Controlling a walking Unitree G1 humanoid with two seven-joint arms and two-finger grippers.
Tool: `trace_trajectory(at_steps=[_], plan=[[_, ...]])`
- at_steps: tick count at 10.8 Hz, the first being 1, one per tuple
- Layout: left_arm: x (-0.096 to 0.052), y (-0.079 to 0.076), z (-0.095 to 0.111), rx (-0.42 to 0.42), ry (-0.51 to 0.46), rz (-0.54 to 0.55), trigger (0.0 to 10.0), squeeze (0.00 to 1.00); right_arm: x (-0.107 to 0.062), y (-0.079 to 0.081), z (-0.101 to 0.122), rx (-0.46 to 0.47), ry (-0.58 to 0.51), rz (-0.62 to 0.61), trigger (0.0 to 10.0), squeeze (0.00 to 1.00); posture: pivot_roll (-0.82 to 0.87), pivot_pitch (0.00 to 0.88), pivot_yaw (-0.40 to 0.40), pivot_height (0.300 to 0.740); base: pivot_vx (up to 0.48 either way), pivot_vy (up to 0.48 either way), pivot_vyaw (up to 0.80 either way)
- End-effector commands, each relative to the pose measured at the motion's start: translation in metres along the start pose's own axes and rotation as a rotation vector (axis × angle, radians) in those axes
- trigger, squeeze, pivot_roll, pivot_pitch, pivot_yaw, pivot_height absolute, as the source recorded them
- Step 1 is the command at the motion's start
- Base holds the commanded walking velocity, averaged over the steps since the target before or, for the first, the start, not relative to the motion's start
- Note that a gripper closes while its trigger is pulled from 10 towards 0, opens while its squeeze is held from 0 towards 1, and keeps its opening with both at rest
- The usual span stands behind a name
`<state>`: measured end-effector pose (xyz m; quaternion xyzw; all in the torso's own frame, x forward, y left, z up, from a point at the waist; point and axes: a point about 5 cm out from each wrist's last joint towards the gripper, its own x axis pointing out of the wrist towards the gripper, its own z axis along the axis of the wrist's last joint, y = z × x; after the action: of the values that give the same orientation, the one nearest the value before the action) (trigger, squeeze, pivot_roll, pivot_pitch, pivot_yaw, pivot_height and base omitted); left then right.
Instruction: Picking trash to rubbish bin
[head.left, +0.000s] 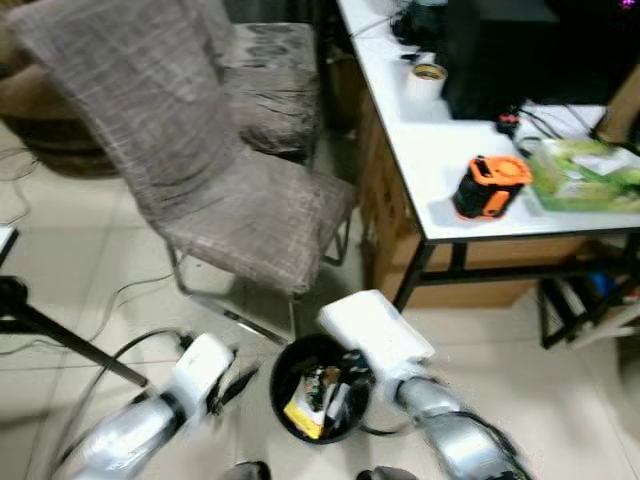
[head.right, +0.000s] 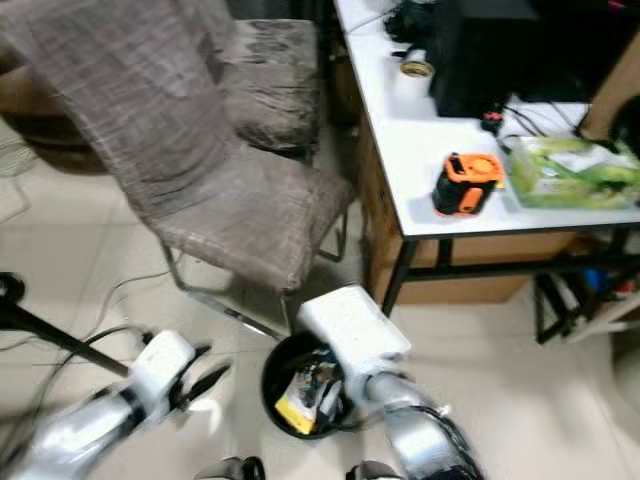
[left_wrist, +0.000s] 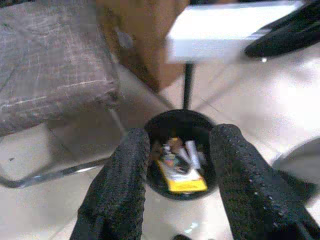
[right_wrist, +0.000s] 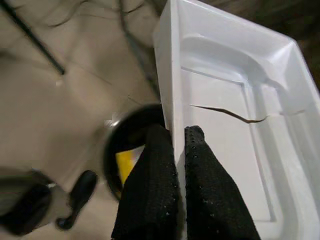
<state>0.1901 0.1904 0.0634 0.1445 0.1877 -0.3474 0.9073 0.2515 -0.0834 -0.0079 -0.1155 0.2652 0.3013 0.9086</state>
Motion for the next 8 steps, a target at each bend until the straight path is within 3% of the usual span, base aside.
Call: trace_trajectory(at_steps=[1, 3, 5, 6, 8], plan=[[-0.007, -0.004, 0.011, -0.018, -0.015, -0.037, 10.0, 0.0, 0.004, 0.004, -0.007, 0.022, 0.019, 0.045, 10.0, 0.0, -0.03, 0.128, -0.027, 0.74, 0.0, 0.0, 0.0], [-0.019, -0.015, 0.029, -0.047, -0.015, -0.085, 10.0, 0.0, 0.013, 0.006, -0.01, 0.058, 0.053, 0.082, 10.0, 0.0, 0.0, 0.121, -0.04, 0.74, 0.0, 0.0, 0.0], [-0.022, -0.013, 0.036, -0.059, -0.009, -0.072, 10.0, 0.0, 0.016, 0.006, -0.006, 0.105, 0.025, 0.115, 10.0, 0.0, 0.01, 0.115, -0.045, 0.74, 0.0, 0.0, 0.0], [-0.025, -0.013, 0.039, -0.052, 0.01, -0.081, 10.0, 0.0, 0.018, 0.002, -0.001, 0.131, -0.017, 0.114, 10.0, 1.0, 0.01, 0.115, -0.045, 0.74, 0.0, 0.0, 0.0], [-0.023, -0.01, 0.043, -0.048, 0.012, -0.065, 10.0, 0.0, 0.018, -0.003, 0.004, 0.106, -0.038, 0.108, 10.0, 1.0, 0.01, 0.106, -0.04, 0.74, 0.0, 0.0, 0.0]])
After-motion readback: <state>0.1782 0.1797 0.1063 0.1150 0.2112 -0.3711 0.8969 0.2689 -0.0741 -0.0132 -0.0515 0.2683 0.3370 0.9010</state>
